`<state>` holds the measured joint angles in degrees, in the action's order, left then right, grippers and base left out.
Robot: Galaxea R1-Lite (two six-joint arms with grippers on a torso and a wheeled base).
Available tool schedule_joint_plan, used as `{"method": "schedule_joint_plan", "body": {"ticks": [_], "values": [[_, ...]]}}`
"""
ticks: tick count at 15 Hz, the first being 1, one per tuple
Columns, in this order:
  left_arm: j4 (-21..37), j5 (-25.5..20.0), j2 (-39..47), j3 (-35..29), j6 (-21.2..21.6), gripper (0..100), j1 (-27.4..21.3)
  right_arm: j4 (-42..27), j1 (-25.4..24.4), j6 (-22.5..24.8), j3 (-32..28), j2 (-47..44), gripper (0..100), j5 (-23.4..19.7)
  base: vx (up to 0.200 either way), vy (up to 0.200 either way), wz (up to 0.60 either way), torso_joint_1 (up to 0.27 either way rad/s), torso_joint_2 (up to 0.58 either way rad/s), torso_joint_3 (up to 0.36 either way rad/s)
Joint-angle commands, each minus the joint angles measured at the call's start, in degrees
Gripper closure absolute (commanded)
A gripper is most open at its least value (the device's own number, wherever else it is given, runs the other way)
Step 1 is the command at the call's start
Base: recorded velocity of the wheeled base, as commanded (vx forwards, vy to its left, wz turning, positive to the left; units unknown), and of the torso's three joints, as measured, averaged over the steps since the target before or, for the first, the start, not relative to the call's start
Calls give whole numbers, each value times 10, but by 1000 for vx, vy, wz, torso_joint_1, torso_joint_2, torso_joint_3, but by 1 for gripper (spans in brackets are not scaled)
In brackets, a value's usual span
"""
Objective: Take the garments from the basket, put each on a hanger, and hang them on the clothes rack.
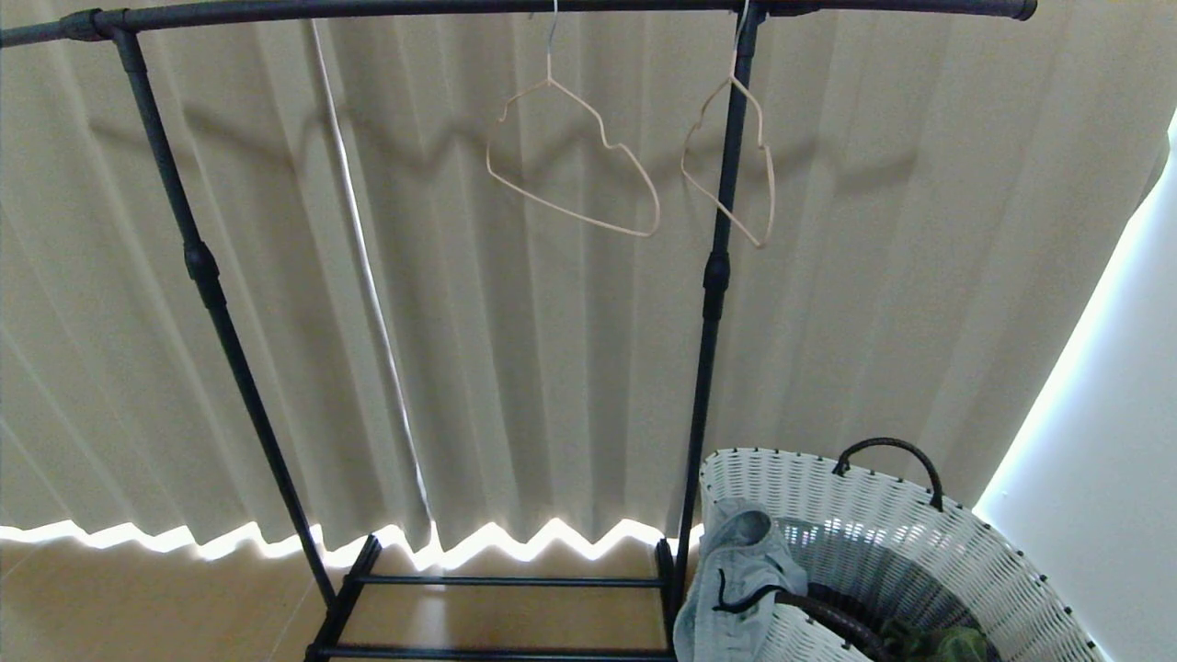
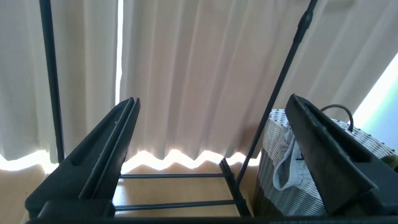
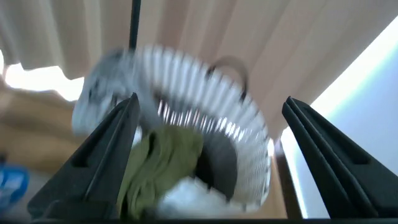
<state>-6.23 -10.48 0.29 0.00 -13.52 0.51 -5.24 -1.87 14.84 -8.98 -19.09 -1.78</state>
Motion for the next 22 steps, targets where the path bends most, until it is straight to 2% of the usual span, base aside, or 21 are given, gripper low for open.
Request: {"method": "schedule_joint_plan", "body": {"ticks": [1,2,4,5,8,12,18,22], "values": [[0,-1,0,0,0,0,0,-8,-2,40,-19,-253,0,-1,0,0,0,0,0,0],[0,0,0,0,0,0,0,-2,-2,74,-20,-336,0,-1,0,0,0,0,0,0],[0,0,0,0,0,0,0,25,-2,102,-20,-417,0,-1,0,0,0,0,0,0],[0,-1,0,0,0,0,0,80,-2,109,-8,-498,0,-1,0,0,0,0,0,0],[0,-1,0,0,0,0,0,184,-2,121,12,-629,0,-1,0,0,0,0,0,0],[0,0,0,0,0,0,0,244,0,171,13,-701,0,17,0,0,0,0,0,0],[0,0,0,0,0,0,0,337,-1,173,14,-791,0,29,0,0,0,0,0,0],[0,-1,0,0,0,0,0,399,1,173,15,-837,0,71,0,0,0,0,0,0]]}}
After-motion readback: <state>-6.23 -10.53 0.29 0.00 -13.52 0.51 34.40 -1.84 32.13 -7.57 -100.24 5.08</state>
